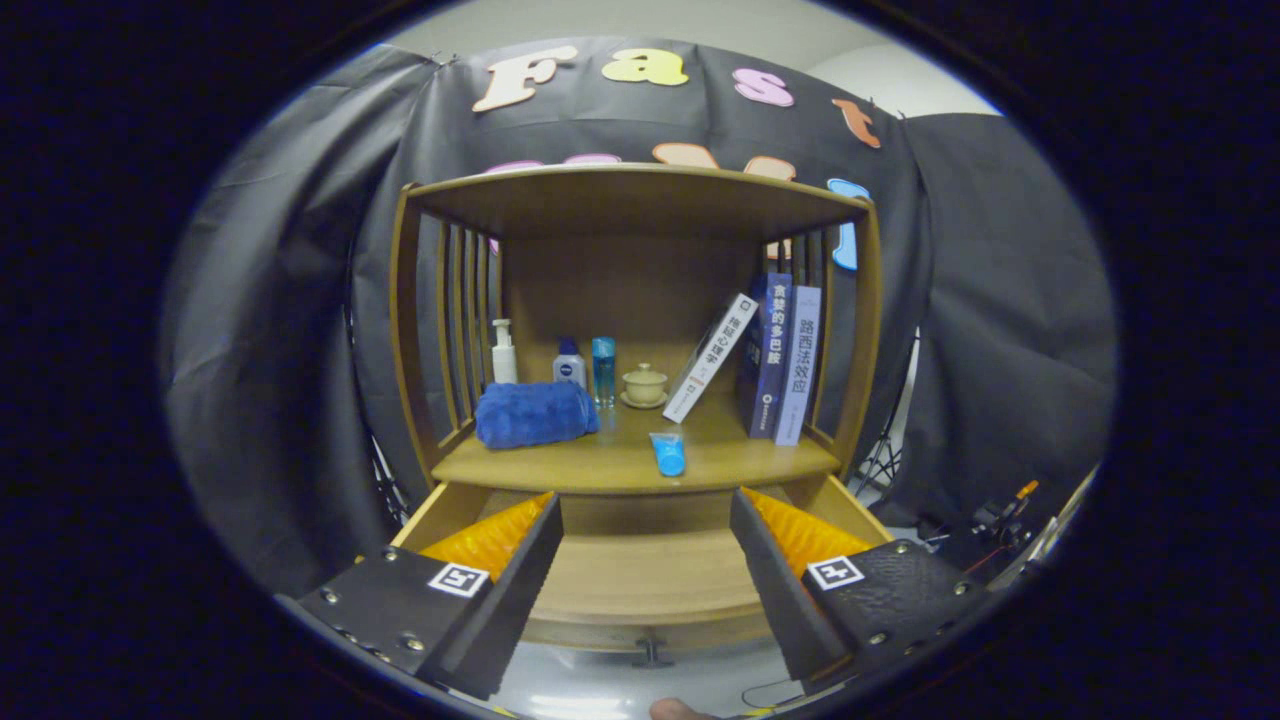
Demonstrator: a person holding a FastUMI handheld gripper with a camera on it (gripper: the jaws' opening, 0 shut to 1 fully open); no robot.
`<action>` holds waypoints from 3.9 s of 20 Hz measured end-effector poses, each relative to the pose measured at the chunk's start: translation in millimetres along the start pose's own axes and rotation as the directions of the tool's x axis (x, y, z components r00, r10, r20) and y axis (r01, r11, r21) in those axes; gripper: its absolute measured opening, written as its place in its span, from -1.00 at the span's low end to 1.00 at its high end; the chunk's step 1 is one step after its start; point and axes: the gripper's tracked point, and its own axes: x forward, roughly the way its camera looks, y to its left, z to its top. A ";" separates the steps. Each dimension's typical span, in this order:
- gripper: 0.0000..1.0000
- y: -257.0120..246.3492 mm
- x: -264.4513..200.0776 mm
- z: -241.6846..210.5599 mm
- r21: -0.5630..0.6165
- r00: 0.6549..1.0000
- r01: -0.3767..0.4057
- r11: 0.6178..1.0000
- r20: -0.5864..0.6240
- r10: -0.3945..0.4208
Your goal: Pull open the drawer, take out the items inside it, and place them on the countertop above the cabinet.
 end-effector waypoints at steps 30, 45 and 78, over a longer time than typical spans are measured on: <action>1.00 -16.3 -6.5 -173.8 -0.009 1.000 -0.023 1.000 -0.013 0.023; 0.98 2.9 40.1 -187.7 -0.014 0.999 -0.036 0.999 0.010 0.037; 0.98 15.2 202.3 -159.5 0.005 0.931 -0.073 0.997 0.358 0.066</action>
